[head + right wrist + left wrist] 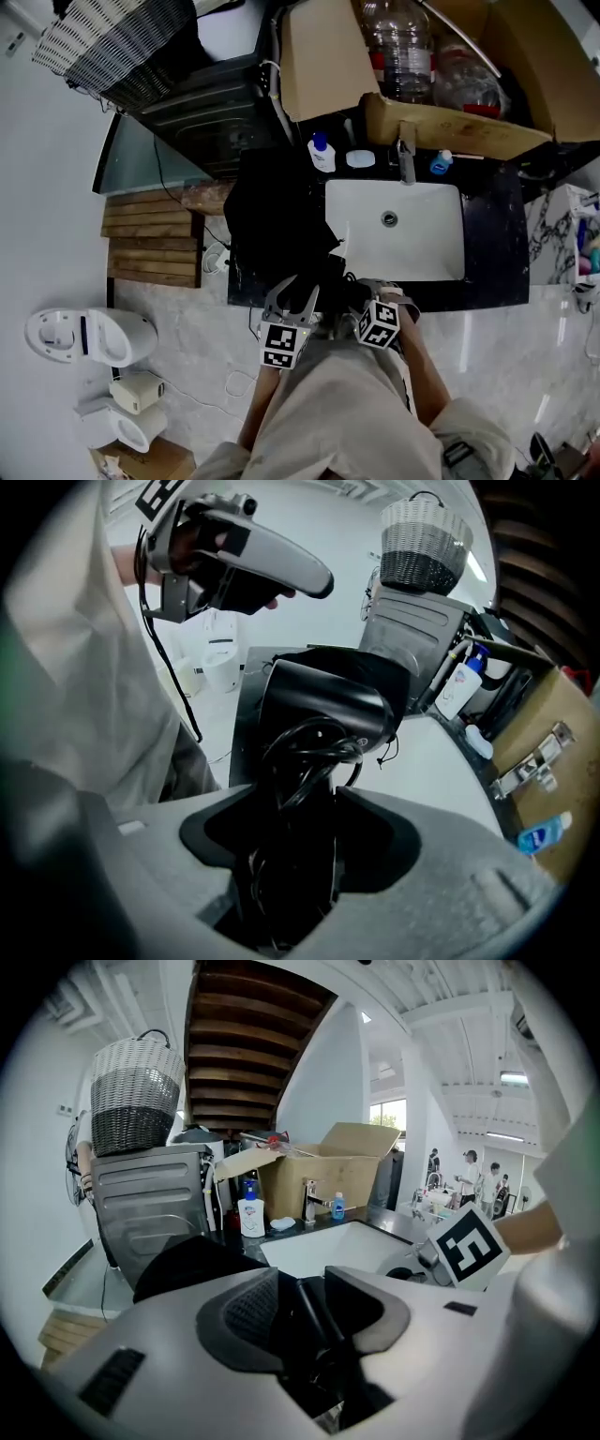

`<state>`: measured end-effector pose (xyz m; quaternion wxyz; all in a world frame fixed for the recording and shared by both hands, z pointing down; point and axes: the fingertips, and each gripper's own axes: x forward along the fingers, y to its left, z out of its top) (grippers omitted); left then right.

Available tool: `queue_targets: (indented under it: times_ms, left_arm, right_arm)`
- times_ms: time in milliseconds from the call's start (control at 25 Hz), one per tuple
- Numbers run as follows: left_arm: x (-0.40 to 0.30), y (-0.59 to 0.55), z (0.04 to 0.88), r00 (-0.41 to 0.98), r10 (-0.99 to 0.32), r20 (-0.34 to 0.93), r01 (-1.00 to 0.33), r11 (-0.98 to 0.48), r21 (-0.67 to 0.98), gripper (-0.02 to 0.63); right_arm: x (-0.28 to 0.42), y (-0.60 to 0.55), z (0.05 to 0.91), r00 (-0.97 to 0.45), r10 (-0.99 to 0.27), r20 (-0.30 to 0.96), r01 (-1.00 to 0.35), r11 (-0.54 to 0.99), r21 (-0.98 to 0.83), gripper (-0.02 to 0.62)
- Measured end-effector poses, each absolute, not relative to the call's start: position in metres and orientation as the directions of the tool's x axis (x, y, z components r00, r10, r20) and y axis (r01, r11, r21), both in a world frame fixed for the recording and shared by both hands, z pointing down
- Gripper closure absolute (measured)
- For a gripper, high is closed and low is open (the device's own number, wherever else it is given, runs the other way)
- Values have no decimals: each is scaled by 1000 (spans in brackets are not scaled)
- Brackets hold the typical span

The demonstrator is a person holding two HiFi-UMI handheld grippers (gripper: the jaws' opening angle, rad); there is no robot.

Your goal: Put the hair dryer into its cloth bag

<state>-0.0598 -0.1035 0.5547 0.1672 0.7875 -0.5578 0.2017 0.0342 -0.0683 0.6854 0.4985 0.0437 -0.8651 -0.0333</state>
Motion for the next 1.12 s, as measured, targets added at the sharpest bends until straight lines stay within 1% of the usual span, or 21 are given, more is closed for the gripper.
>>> queue_targets:
  times_ms: [120, 440, 880, 1120]
  left_arm:
    - [-58, -104, 555, 281, -814, 509, -951, -308, 32, 449]
    - [-52, -103, 559, 250, -814, 525, -960, -280, 24, 449]
    - [-61, -102, 559, 206, -816, 540, -969, -248, -5, 449]
    - [-64, -107, 570, 228, -804, 549, -956, -291, -28, 485]
  right_arm:
    - [33, -69, 684, -521, -97, 848, -30, 995, 95, 357]
    - [33, -72, 678, -579, -84, 811, -20, 996, 90, 383]
    - [34, -76, 668, -627, -82, 774, -51, 997, 64, 394]
    - [30, -76, 665, -640, -97, 762, -79, 995, 60, 394]
